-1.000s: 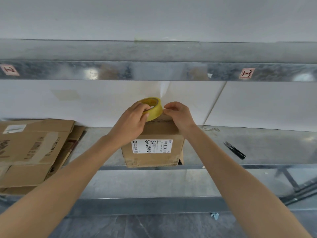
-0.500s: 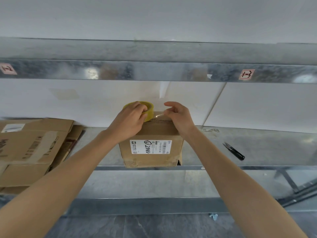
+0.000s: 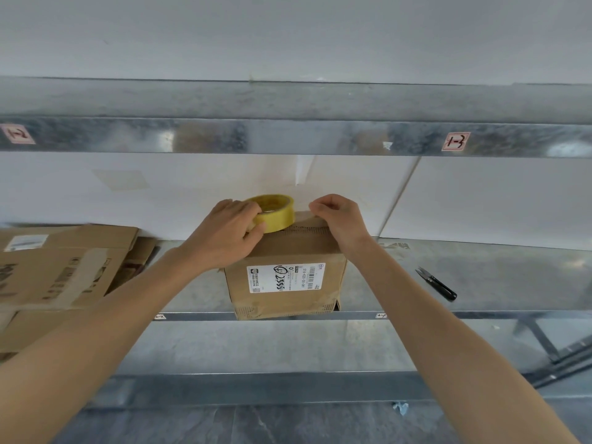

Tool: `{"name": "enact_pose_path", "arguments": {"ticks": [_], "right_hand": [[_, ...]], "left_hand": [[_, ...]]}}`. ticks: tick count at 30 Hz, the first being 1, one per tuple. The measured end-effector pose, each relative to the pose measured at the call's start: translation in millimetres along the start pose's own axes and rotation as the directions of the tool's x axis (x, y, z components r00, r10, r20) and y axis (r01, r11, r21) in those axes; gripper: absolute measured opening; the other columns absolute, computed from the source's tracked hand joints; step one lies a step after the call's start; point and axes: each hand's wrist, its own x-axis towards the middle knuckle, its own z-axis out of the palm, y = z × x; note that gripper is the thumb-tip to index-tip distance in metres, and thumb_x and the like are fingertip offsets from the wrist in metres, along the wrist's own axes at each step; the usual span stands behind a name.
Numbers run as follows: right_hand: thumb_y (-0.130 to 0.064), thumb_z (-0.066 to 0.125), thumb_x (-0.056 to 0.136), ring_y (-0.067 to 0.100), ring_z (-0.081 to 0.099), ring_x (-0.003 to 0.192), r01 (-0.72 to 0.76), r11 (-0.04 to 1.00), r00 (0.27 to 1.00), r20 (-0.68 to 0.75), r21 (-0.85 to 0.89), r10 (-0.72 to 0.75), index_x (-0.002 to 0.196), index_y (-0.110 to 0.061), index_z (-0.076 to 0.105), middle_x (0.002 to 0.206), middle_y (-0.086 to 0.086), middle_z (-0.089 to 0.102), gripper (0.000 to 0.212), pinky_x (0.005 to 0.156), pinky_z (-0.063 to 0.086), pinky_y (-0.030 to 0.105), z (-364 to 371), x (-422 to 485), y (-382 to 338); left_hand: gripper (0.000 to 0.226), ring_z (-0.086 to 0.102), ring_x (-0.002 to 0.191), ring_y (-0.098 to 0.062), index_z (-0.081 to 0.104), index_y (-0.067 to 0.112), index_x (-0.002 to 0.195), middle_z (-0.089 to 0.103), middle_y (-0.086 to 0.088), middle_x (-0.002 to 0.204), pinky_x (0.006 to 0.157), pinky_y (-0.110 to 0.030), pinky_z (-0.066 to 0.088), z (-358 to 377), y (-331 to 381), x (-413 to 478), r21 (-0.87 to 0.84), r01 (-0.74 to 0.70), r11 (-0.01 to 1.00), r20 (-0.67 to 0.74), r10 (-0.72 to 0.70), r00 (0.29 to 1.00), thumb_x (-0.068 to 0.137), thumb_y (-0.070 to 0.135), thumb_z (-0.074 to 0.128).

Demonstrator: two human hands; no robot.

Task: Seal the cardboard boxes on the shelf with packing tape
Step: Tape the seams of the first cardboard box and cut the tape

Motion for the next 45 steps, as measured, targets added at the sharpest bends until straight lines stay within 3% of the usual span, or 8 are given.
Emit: {"name": "enact_pose_path", "arguments": {"ticks": [7,18,22,25,33,38,42,45], "right_hand": [[-0.012,0.059,0.088,0.001,0.052,0.072,0.028,0.999,0.999,-0.044,-0.046,-0.030,0.085,-0.016,0.061,0.079,-0.009,0.059,0.005,0.058,0.038,0.004,8,0,4],[-0.010,0.051,0.093,0.002,0.050,0.075,0.081,0.993,0.988,-0.124,-0.089,-0.092,0.087,-0.016,0.055,0.082,-0.009,0.056,0.009,0.060,0.038,0.003,17,-8,10],[-0.005,0.047,0.092,0.002,0.049,0.075,0.080,0.992,0.981,-0.166,-0.100,-0.096,0.086,-0.017,0.053,0.082,-0.009,0.055,0.014,0.059,0.037,0.000,15,-6,11],[-0.006,0.048,0.092,0.002,0.049,0.073,0.054,0.996,0.972,-0.223,-0.070,-0.068,0.085,-0.016,0.052,0.080,-0.009,0.054,0.013,0.057,0.037,0.001,11,-3,12],[-0.005,0.052,0.089,0.017,0.054,0.071,-0.109,0.965,0.968,-0.194,0.239,0.157,0.077,-0.014,0.057,0.071,0.001,0.055,0.015,0.080,0.051,0.033,-4,-3,8],[-0.009,0.054,0.089,0.011,0.043,0.056,-0.157,0.986,0.972,-0.167,0.060,0.164,0.077,-0.016,0.058,0.071,-0.002,0.052,0.014,0.049,0.042,0.024,-24,-9,7],[-0.005,0.050,0.091,0.011,0.041,0.054,-0.229,0.961,0.955,-0.153,0.157,0.253,0.078,-0.013,0.055,0.070,0.000,0.049,0.016,0.045,0.040,0.022,-33,-14,16],[-0.003,0.046,0.093,0.012,0.050,0.055,-0.273,0.925,0.939,-0.135,0.263,0.316,0.084,-0.010,0.054,0.075,0.003,0.052,0.014,0.046,0.046,0.021,-36,-14,18]], "left_hand": [[0.028,0.046,0.076,-0.020,0.055,0.007,0.101,0.059,-0.008,0.088,0.067,-0.029,0.028,-16,-5,3,-0.003,-0.013,1.000,-0.068,0.013,0.998,0.096,0.034,0.050],[0.049,0.046,0.058,-0.021,0.041,0.021,0.061,0.044,0.007,0.055,0.053,-0.029,0.028,-32,-23,9,0.064,0.144,0.988,-0.051,-0.141,0.989,0.077,0.063,0.061],[0.037,0.048,0.060,-0.017,0.043,0.022,0.063,0.051,0.004,0.059,0.052,-0.028,0.033,-30,-13,7,-0.130,0.227,0.965,-0.017,-0.231,0.973,0.088,0.049,0.051],[0.023,0.047,0.060,-0.014,0.043,0.025,0.065,0.048,0.004,0.060,0.052,-0.029,0.032,-33,2,13,-0.296,0.238,0.925,0.001,-0.249,0.969,0.081,0.041,0.040],[0.035,0.050,0.074,-0.027,0.051,0.017,0.075,0.051,0.002,0.067,0.054,-0.030,0.028,-30,10,33,-0.199,0.267,0.943,0.048,-0.263,0.964,0.078,0.049,0.037],[0.041,0.053,0.076,-0.015,0.055,0.025,0.083,0.056,0.008,0.080,0.057,-0.026,0.031,-27,11,44,-0.152,0.311,0.938,0.100,-0.299,0.949,0.076,0.065,0.047],[0.060,0.054,0.073,-0.016,0.054,0.018,0.082,0.058,0.002,0.077,0.061,-0.031,0.036,-19,15,45,-0.236,0.343,0.909,0.109,-0.326,0.939,0.071,0.076,0.046],[0.056,0.051,0.068,-0.017,0.051,0.016,0.076,0.055,0.000,0.073,0.060,-0.033,0.035,-17,16,46,-0.357,0.382,0.852,0.163,-0.346,0.924,0.073,0.071,0.042]]}}
